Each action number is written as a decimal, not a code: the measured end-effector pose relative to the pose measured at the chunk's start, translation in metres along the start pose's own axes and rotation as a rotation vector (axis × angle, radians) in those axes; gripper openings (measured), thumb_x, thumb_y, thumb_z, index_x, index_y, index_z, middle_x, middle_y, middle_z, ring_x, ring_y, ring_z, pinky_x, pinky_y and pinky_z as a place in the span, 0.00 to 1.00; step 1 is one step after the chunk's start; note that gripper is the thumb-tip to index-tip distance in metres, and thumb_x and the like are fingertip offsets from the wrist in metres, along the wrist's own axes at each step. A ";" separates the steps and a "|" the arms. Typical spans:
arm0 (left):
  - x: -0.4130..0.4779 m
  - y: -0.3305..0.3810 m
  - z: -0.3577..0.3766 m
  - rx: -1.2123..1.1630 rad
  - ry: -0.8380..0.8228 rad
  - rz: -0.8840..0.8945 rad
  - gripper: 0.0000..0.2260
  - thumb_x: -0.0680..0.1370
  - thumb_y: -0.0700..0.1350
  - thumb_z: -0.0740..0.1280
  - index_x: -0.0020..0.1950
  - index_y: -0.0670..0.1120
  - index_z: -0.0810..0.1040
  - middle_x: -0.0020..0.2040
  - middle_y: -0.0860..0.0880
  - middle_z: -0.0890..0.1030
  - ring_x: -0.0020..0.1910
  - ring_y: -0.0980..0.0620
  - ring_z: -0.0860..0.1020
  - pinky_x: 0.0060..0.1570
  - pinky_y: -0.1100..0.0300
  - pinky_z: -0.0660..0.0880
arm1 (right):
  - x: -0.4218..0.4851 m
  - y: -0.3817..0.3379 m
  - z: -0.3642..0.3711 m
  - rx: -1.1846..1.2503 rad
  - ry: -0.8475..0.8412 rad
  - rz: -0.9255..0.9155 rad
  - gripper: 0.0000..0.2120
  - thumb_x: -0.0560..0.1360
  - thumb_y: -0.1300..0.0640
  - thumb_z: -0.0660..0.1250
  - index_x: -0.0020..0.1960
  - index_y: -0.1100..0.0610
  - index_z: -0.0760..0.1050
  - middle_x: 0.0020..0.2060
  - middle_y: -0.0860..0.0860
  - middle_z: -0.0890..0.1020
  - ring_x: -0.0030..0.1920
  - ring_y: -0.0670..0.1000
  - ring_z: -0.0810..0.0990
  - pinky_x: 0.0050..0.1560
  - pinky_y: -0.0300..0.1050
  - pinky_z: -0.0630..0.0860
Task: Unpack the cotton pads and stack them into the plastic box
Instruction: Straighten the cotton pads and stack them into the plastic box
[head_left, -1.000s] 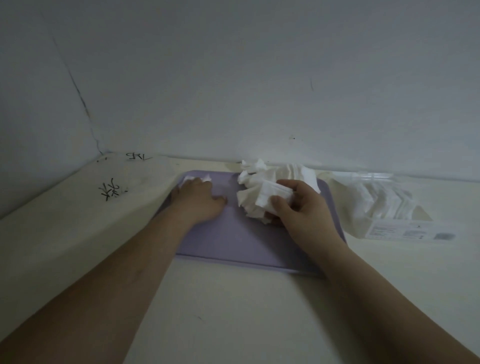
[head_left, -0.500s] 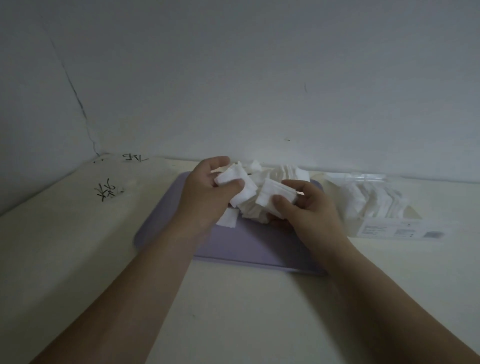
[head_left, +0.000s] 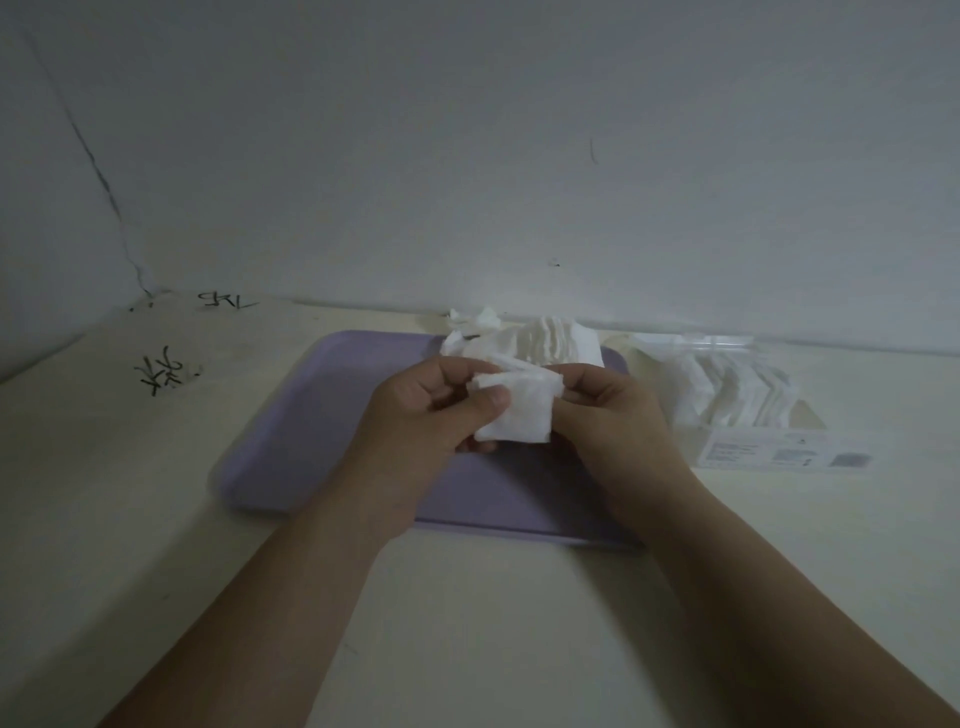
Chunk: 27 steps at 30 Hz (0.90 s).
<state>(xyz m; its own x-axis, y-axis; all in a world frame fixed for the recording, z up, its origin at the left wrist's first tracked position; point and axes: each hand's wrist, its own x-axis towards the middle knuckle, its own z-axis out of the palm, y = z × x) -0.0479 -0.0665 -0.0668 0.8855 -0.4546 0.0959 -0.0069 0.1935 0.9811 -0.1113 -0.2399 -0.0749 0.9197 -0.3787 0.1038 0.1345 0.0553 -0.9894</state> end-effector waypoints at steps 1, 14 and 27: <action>0.000 -0.001 0.000 0.042 0.011 0.020 0.09 0.78 0.37 0.74 0.57 0.43 0.85 0.52 0.42 0.88 0.50 0.48 0.86 0.45 0.57 0.81 | 0.000 -0.001 -0.001 -0.006 -0.012 -0.003 0.08 0.76 0.68 0.74 0.54 0.62 0.85 0.44 0.57 0.89 0.44 0.50 0.87 0.45 0.40 0.82; 0.000 0.000 -0.003 0.192 0.079 0.140 0.09 0.71 0.36 0.80 0.48 0.46 0.86 0.45 0.46 0.88 0.41 0.56 0.83 0.40 0.68 0.76 | -0.002 -0.002 -0.003 -0.091 -0.129 -0.064 0.10 0.82 0.68 0.67 0.57 0.61 0.85 0.51 0.59 0.89 0.58 0.61 0.87 0.64 0.59 0.81; 0.001 0.000 -0.005 0.279 0.130 0.169 0.15 0.66 0.42 0.85 0.47 0.48 0.84 0.44 0.42 0.86 0.42 0.50 0.82 0.47 0.56 0.81 | -0.003 -0.009 -0.004 0.052 -0.210 0.054 0.16 0.78 0.55 0.68 0.56 0.67 0.83 0.58 0.72 0.81 0.58 0.68 0.84 0.66 0.69 0.76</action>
<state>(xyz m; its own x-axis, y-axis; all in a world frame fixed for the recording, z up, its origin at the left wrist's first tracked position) -0.0449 -0.0628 -0.0672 0.9128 -0.3183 0.2560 -0.2692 0.0028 0.9631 -0.1169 -0.2429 -0.0665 0.9820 -0.1735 0.0747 0.0964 0.1203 -0.9880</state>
